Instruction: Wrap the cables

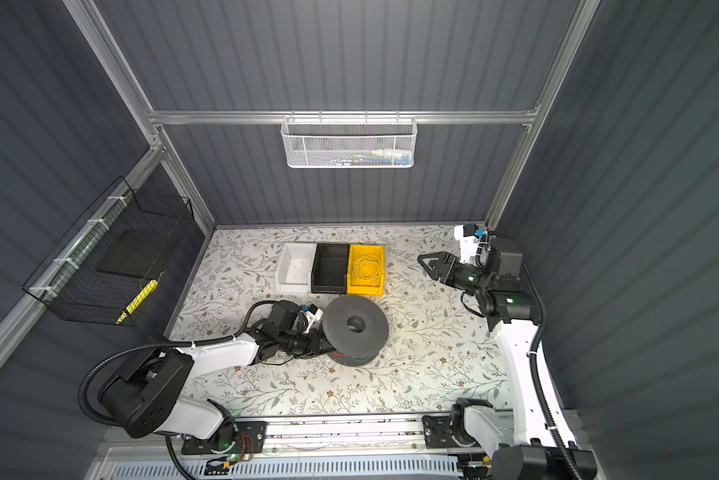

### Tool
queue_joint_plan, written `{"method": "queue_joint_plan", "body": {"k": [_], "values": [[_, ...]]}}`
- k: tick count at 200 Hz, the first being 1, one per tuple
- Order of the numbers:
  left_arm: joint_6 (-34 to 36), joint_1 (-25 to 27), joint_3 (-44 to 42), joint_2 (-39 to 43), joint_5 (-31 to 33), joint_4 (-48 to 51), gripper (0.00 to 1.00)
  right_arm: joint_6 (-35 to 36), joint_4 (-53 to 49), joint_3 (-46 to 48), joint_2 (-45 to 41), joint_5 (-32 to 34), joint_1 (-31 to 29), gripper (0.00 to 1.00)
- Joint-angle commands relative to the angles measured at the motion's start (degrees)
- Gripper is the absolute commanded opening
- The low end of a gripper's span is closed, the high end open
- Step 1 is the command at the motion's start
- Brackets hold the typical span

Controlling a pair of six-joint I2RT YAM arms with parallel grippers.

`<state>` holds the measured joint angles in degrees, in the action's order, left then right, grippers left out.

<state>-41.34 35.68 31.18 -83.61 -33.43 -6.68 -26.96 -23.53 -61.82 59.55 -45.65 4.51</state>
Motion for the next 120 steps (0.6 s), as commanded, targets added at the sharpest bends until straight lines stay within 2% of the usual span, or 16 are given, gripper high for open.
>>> {"method": "queue_joint_plan", "body": {"k": [1,40,44,55,56,66,74,85,97,120], "values": [[4.55,-0.1,2.26,2.14,4.34,9.18,0.38,-0.19,0.94,1.08,-1.77,-0.41,-0.29,0.58],[6.97,-0.09,3.37,7.74,9.11,18.61,0.5,0.41,0.38,0.94,-3.45,0.24,-0.27,0.59],[7.27,-0.09,3.56,8.41,9.91,19.62,0.64,0.59,0.4,0.92,-3.59,0.53,-0.22,0.6],[8.1,-0.09,4.57,9.9,11.72,23.08,0.79,0.97,-0.12,0.71,-3.91,1.33,-0.23,0.63],[8.24,-0.09,4.67,10.02,11.85,23.54,0.79,1.0,-0.16,0.68,-3.91,1.38,-0.22,0.64],[9.19,-0.09,6.17,11.37,12.97,27.52,0.86,1.89,-1.25,0.05,-3.94,2.52,-0.24,0.97],[9.48,-0.1,7.55,12.9,14.14,31.26,0.86,3.16,-2.92,-0.75,-3.86,4.14,-0.26,0.99],[9.86,-0.09,10.63,15.42,20.14,36.33,0.87,5.73,-4.81,-1.72,-3.76,8.42,-0.3,0.99],[11.22,-0.13,16.09,16.62,28.32,42.04,0.88,8.45,-5.55,-2.5,-3.52,16.18,-0.49,0.99],[15.18,-0.67,25.88,15.37,46.39,44.81,0.9,14.78,1.99,-0.14,-3.84,28.83,-2.11,0.99]]}}
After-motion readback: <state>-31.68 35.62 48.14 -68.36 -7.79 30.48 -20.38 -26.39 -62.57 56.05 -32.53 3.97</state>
